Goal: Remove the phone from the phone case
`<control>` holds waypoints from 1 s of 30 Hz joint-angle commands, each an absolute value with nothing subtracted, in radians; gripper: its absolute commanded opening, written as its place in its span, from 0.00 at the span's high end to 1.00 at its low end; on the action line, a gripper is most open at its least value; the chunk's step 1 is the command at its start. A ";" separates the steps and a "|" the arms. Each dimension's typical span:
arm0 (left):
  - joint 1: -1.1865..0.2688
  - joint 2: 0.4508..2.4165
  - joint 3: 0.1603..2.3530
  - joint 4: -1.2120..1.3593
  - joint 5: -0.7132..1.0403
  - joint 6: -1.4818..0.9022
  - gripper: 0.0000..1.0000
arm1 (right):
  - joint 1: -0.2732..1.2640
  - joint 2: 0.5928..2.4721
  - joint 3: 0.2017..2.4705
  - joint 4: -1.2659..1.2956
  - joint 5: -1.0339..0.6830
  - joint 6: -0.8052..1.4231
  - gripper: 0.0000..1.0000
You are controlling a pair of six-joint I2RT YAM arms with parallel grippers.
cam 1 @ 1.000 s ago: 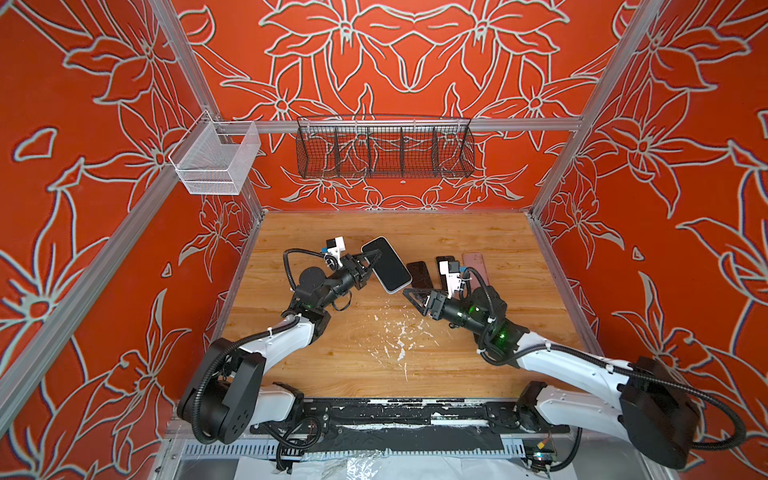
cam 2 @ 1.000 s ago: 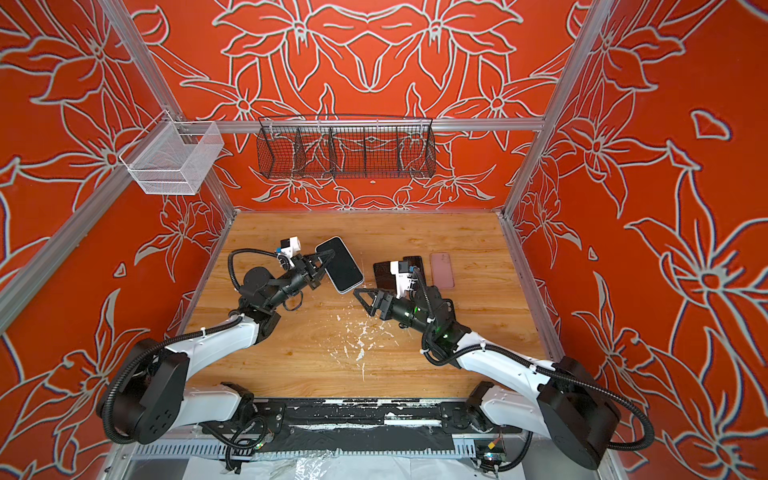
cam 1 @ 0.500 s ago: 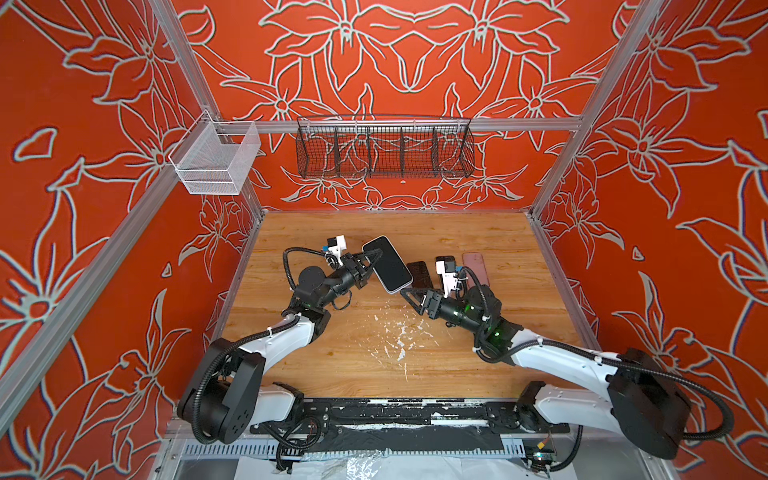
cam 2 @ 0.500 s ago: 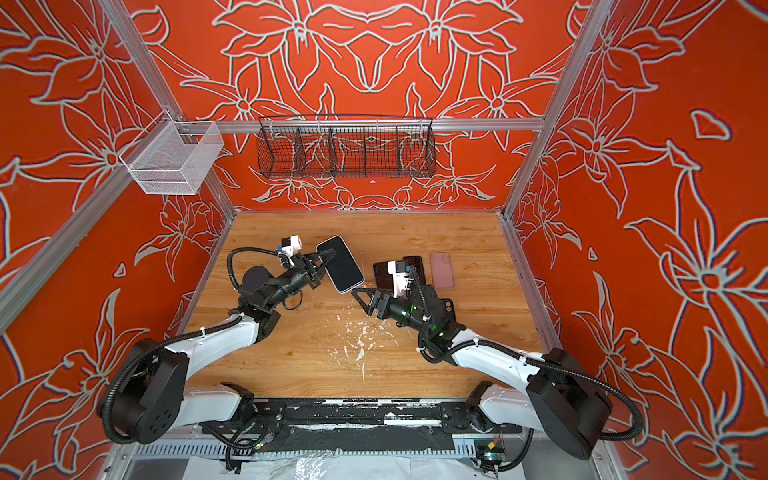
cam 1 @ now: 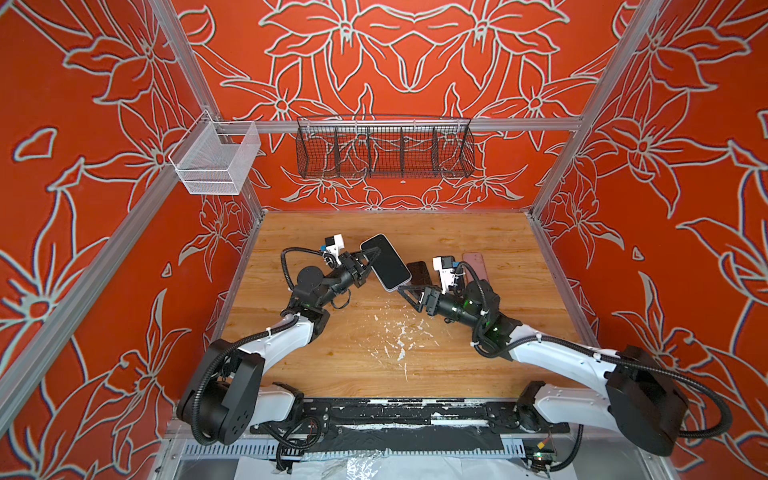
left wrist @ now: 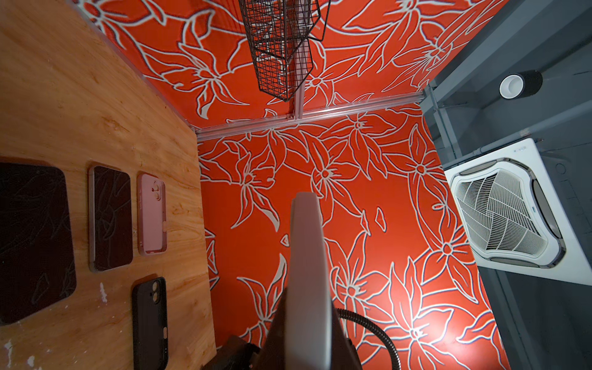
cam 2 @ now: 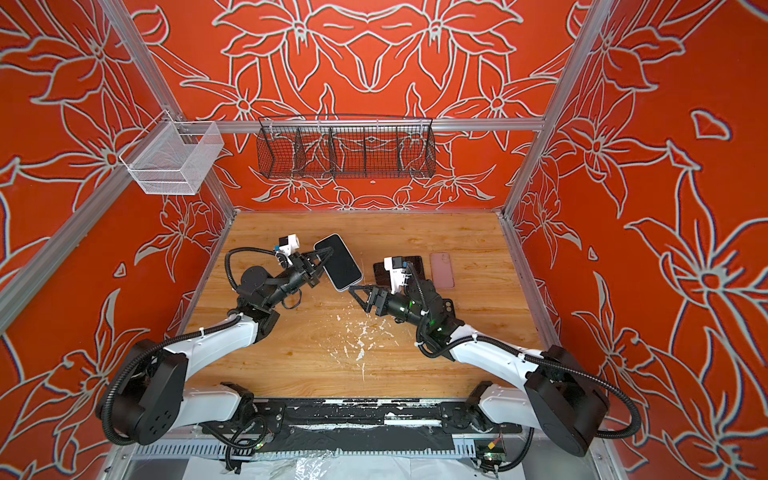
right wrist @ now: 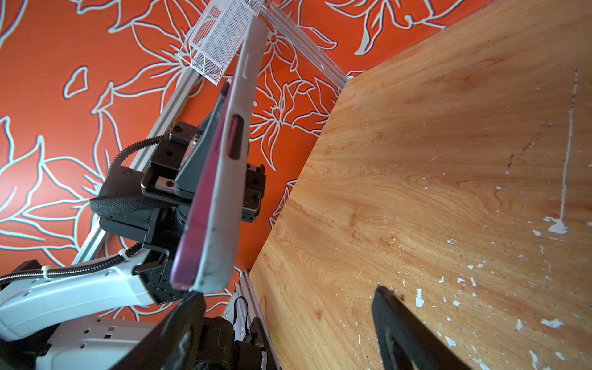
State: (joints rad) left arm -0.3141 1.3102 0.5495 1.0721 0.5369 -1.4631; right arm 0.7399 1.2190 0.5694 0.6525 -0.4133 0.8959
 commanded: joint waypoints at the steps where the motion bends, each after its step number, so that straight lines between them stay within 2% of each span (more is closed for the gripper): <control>1: -0.325 1.293 0.589 1.157 0.572 -1.473 1.00 | 0.742 1.226 0.637 0.629 -0.536 0.858 0.16; 30: -0.325 1.354 0.631 1.234 0.589 -1.538 1.00 | 0.729 1.211 0.640 0.564 -0.453 0.832 0.16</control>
State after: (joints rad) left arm -0.3210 1.3483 0.5926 1.1194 0.5690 -1.5036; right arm 0.7372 1.2228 0.6228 0.5606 -0.4778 0.8410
